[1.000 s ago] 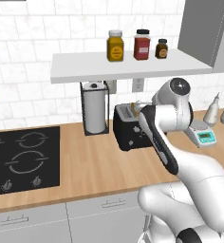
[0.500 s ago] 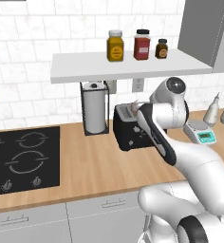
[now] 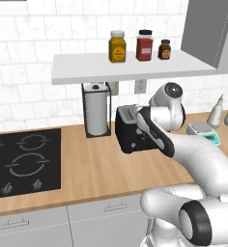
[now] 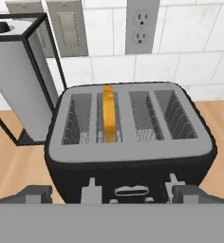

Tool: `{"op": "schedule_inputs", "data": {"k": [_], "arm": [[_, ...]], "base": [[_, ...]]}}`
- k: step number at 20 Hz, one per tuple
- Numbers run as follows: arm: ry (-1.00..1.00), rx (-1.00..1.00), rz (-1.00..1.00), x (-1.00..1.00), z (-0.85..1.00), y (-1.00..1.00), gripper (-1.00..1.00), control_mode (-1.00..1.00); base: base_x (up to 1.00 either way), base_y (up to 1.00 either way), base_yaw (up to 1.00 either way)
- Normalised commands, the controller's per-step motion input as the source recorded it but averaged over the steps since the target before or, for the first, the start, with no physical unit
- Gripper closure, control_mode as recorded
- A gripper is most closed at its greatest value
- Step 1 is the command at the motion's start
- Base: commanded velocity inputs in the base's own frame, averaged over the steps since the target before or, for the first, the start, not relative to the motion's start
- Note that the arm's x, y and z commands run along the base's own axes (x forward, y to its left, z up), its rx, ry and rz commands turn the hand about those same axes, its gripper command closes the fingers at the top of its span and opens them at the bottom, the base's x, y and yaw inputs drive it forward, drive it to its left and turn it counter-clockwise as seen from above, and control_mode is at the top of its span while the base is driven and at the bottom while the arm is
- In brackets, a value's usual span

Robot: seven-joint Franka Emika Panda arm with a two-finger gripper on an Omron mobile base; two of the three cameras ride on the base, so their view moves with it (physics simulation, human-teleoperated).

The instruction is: Start the toaster. Once the lever pops up, take the bread to the plate on the dining counter.

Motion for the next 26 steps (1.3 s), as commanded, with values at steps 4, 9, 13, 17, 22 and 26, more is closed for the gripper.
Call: {"op": "schedule_inputs", "data": {"k": [4, 9, 13, 17, 22, 26], "arm": [[0.00, 0.00, 0.00, 0.41, -0.09, -0.02, -1.00, -1.00], [0.00, 0.00, 0.00, 0.38, -0.16, 0.00, -1.00, -1.00], [0.00, 0.00, 0.00, 0.41, -0.18, 0.00, -1.00, -1.00], [0.00, 0.00, 0.00, 0.33, -0.23, 0.00, -1.00, -1.00], [0.01, 0.00, 0.00, 0.40, -0.14, 0.00, -1.00, -1.00], [0.00, 0.00, 0.00, 0.37, -0.06, 0.00, -1.00, -1.00]], "base": [[0.00, 0.00, 0.00], [0.00, 0.00, 0.00], [0.00, 0.00, 0.00], [0.00, 0.00, 0.00], [0.00, 0.00, 0.00], [0.00, 0.00, 0.00]]}}
